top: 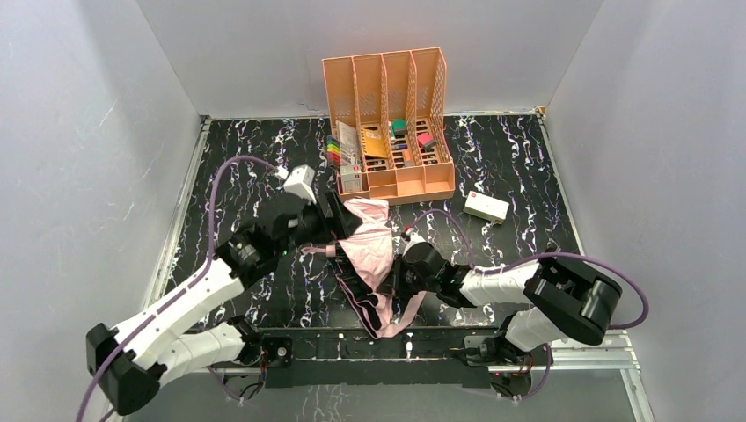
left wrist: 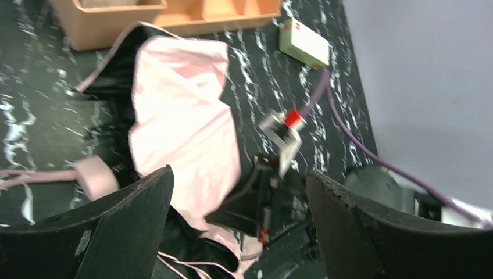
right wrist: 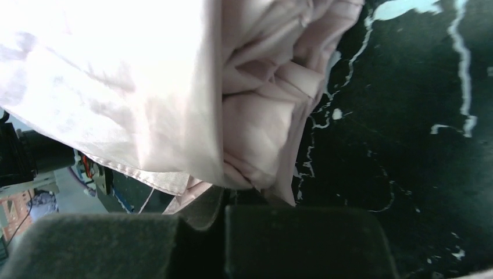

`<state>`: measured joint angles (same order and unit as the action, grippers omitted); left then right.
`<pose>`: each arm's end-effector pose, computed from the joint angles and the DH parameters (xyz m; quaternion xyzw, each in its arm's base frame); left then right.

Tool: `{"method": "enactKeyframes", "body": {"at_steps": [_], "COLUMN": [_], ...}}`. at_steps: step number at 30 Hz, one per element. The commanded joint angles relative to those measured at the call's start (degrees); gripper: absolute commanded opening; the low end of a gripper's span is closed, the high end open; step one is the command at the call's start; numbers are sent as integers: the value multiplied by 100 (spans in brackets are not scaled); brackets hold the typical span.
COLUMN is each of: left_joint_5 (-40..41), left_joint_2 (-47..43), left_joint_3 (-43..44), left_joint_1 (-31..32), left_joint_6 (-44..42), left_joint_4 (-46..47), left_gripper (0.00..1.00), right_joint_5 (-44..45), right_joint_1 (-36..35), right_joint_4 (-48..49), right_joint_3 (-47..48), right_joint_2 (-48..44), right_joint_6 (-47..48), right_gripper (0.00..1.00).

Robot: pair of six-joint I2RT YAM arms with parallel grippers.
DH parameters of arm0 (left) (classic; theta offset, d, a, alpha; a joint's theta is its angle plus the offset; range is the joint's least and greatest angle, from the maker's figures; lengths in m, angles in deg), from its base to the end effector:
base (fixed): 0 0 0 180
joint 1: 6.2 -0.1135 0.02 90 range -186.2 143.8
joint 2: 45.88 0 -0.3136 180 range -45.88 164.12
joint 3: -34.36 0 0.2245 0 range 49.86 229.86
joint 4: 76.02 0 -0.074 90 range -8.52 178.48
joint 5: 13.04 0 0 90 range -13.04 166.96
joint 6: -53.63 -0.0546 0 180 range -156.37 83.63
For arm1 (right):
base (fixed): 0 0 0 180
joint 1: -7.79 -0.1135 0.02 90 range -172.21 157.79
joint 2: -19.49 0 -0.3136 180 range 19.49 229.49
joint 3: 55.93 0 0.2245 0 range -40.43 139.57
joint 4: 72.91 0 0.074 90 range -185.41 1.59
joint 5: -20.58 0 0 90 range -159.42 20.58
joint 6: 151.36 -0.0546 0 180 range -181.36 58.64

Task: Put away the umbrella

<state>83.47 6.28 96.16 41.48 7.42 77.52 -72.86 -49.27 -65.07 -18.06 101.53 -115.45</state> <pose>0.1202 -0.1228 0.3616 -0.0066 0.8023 -0.3944 0.4480 0.1284 0.2041 0.1915 -0.0367 0.8913 0.3873 0.2330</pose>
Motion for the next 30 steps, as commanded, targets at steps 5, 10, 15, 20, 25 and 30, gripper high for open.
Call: {"method": "enactKeyframes", "body": {"at_steps": [5, 10, 15, 20, 25, 30], "left_joint_5": [-2054, -2673, -3814, -4126, -4767, -5140], "left_joint_2": [1398, 1966, 2642, 3427, 3910, 4266], "left_joint_3": [901, 877, 451, 721, 1001, 1588], "left_joint_1": [-1777, -2269, -2473, -2473, -2482, -2513], "left_joint_6": [-547, -341, 300, 213, 311, 329], "left_joint_4": [-34, 272, 1823, 1963, 2800, 3015], "left_gripper": [84, 85, 88, 87, 84, 78], "right_joint_5": [810, 707, 630, 547, 461, 437], "right_joint_1": [180, 178, 177, 179, 182, 180], "right_joint_4": [-1396, -1296, -1297, -1332, -1292, -1283], "right_joint_3": [-278, -305, -256, -146, -119, -119], "right_joint_2": [87, 72, 52, 127, 180, 160], "right_joint_6": [403, 439, 561, 618, 642, 669], "right_gripper": [0, 0, 0, 0, 0, 0]}}
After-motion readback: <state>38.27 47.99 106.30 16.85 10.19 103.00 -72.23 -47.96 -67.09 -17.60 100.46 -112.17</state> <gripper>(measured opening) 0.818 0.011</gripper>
